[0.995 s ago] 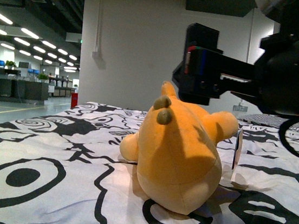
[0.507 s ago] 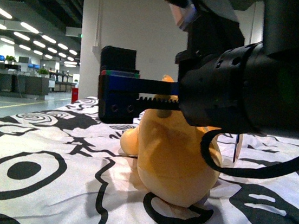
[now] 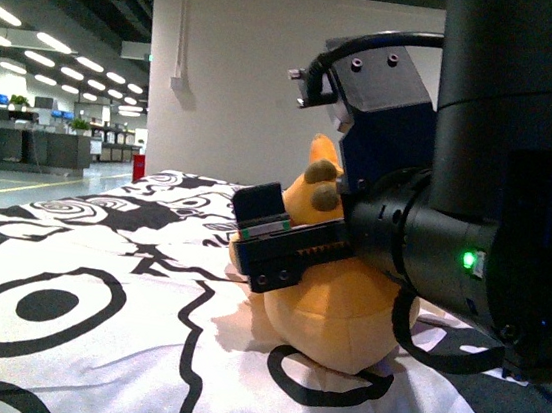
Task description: Put away toys
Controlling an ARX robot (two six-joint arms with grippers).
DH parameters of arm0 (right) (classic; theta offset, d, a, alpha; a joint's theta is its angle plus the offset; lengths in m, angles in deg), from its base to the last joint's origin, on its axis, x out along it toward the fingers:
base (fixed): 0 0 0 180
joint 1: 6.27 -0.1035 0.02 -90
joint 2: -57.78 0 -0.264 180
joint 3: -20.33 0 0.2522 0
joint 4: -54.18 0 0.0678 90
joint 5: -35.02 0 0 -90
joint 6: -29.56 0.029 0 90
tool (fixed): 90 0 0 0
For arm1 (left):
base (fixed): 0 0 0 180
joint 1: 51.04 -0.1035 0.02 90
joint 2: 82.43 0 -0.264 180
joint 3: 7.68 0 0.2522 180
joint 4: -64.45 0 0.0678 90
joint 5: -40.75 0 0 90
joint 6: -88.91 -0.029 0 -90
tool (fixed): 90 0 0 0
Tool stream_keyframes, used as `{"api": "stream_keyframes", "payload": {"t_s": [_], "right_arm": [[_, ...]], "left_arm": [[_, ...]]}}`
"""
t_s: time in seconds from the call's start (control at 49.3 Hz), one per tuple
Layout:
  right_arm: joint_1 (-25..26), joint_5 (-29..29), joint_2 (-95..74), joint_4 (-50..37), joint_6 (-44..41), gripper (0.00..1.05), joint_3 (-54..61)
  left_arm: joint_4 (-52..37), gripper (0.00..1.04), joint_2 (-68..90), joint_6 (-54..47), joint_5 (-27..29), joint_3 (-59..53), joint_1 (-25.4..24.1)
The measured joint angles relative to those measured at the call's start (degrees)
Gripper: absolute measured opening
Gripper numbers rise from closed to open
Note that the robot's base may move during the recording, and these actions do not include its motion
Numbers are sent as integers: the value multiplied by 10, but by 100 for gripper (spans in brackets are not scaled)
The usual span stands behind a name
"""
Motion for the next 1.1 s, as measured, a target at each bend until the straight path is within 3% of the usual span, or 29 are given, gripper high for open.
{"api": "stream_keyframes", "payload": {"t_s": [0.284,0.386,0.771,0.893,1.096], "right_arm": [[30,31,13,32,66,104,28],[33,42,22,36,91,86,36],[43,72,73,75,133,42,41],[52,96,122,103,144,22,47],[89,155,232,150,177,19,61]], "left_arm": [[0,99,0,0,0,0,0],[0,99,0,0,0,0,0],[0,99,0,0,0,0,0],[0,99,0,0,0,0,0],[0,99,0,0,0,0,0]]}}
